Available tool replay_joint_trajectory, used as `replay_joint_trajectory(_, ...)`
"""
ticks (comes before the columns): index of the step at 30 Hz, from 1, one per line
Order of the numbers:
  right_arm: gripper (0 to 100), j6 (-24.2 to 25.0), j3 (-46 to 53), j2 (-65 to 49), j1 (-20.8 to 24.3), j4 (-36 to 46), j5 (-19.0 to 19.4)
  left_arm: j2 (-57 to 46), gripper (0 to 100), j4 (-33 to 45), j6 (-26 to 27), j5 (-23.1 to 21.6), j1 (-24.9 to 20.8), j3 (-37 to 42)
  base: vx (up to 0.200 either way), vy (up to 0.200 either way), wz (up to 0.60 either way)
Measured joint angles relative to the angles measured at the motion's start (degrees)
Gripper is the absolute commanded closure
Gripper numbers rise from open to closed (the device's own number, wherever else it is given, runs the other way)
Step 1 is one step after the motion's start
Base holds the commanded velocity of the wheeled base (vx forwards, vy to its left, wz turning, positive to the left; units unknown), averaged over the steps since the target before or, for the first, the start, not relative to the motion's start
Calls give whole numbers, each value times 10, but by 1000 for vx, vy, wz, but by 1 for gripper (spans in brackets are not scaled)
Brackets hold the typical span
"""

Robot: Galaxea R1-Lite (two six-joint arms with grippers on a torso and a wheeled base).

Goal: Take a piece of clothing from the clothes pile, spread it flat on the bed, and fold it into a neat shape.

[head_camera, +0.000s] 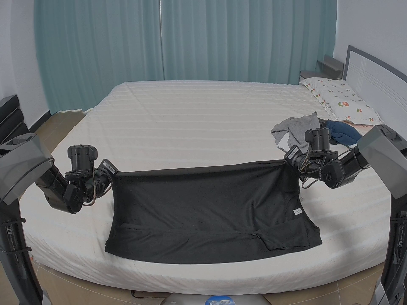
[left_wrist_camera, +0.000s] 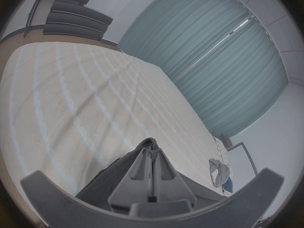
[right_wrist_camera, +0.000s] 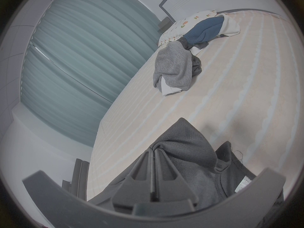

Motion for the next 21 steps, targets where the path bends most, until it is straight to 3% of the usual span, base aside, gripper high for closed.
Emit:
replay_joint_trajectory(10, 100, -6, 23, -7, 0, 40, 5, -3, 100, 29, 29, -1, 1, 30, 0, 0, 0)
replay_joint_trajectory(21, 100, -59, 134, -32, 0, 39, 17, -22, 100, 35, 78, -1, 0, 101, 0, 0, 0)
